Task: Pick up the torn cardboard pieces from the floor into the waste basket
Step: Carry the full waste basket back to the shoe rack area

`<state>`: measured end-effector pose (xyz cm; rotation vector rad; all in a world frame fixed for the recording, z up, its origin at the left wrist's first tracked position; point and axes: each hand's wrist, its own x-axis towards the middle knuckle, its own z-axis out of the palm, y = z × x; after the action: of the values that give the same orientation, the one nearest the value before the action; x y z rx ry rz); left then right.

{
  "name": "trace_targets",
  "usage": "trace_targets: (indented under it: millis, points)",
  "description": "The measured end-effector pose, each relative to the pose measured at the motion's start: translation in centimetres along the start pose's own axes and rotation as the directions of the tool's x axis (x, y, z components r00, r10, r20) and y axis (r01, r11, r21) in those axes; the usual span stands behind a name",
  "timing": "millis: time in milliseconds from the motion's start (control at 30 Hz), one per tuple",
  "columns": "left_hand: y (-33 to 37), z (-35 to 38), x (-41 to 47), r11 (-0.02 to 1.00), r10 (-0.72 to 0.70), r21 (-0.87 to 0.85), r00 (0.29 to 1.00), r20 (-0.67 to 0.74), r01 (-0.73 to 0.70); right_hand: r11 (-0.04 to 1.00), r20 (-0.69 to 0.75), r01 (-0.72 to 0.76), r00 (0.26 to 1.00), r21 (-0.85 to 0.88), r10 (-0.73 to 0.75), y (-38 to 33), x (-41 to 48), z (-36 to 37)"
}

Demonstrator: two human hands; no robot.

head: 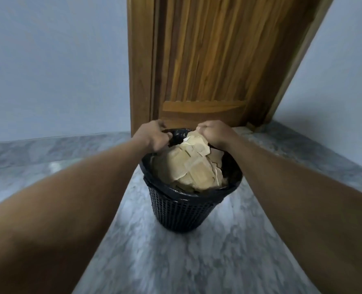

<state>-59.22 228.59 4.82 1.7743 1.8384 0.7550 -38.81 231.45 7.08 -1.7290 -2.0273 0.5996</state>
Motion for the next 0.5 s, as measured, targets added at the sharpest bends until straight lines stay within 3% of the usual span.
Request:
trace_targets:
  millis: [67,133,233,300,400,500]
  points:
    - [-0.7,0.7,-0.3,0.986,0.025,0.168,0.994,-0.105,-0.007,0.998,-0.027,-0.022,0.999,-0.059,0.021,1.4,-0.5,-0.1]
    - [-1.7,1.4,-0.6,0.979,-0.029,0.197,0.993,-0.115,0.052,0.983,-0.06,-0.126,0.991,-0.133,0.119,3.2,-1.1,0.0]
    - [-4.5,2.8,-0.2,0.975,-0.156,-0.162,0.988,-0.014,0.152,0.958,0.008,-0.278,0.96,-0.069,0.279,5.9,-2.3,0.3]
    - [-6.0,3.6,-0.4,0.883,-0.178,-0.434,0.983,0.044,0.18,0.958,0.057,-0.28,0.959,0.054,0.277,7.0,-3.5,0.3]
    - [-6.9,4.1,-0.6,0.771,-0.22,-0.604,0.975,0.044,0.201,0.926,0.034,-0.277,0.96,0.256,0.278,8.4,-5.3,1.2]
    - [-7.2,4.3,-0.4,0.648,-0.249,-0.729,0.966,0.068,0.218,0.76,0.039,-0.356,0.915,0.543,0.401,9.9,-6.2,2.6]
